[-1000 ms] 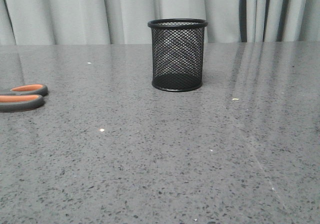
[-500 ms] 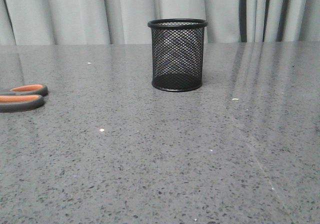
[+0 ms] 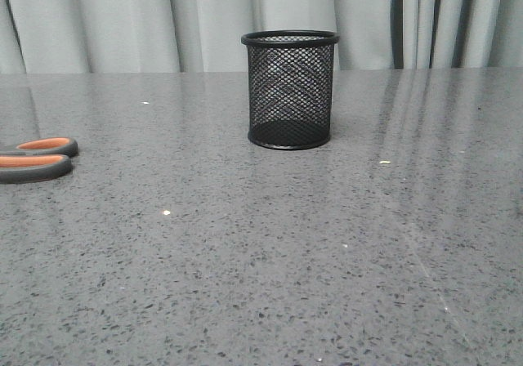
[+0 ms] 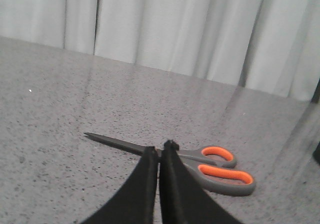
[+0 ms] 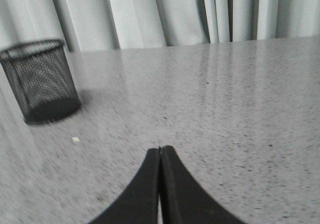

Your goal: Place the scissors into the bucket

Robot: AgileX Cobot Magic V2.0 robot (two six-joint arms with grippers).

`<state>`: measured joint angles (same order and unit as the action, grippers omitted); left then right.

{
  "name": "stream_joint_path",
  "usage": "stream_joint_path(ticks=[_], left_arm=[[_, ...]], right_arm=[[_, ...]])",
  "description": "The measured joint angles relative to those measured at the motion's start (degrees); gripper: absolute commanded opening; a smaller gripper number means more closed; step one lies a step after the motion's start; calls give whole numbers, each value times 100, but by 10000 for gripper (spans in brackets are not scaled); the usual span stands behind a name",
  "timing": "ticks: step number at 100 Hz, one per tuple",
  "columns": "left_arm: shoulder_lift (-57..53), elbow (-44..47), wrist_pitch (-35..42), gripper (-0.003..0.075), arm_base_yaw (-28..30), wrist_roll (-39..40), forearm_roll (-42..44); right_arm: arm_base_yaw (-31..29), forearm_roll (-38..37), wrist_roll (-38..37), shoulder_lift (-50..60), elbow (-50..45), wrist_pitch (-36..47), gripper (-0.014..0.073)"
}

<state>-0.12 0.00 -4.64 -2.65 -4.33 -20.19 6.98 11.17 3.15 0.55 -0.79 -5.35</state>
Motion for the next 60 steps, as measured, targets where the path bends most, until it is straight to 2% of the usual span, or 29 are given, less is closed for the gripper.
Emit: stream_joint_path(ticks=[18, 29, 44, 60], left_arm=[[0, 0, 21, -20, 0, 10, -1695], [0, -3, 18, -20, 0, 10, -2152], [0, -368, -322, -20, 0, 10, -2036], [379, -1586, -953, -20, 0, 10, -1145]], right_arm=[[0, 1644, 0, 0, 0, 287, -65], [0, 2085, 0, 0, 30, 292, -39], [0, 2105, -11, 0, 563, -113, -41], [0, 1744, -11, -578, 1563, -746, -41]])
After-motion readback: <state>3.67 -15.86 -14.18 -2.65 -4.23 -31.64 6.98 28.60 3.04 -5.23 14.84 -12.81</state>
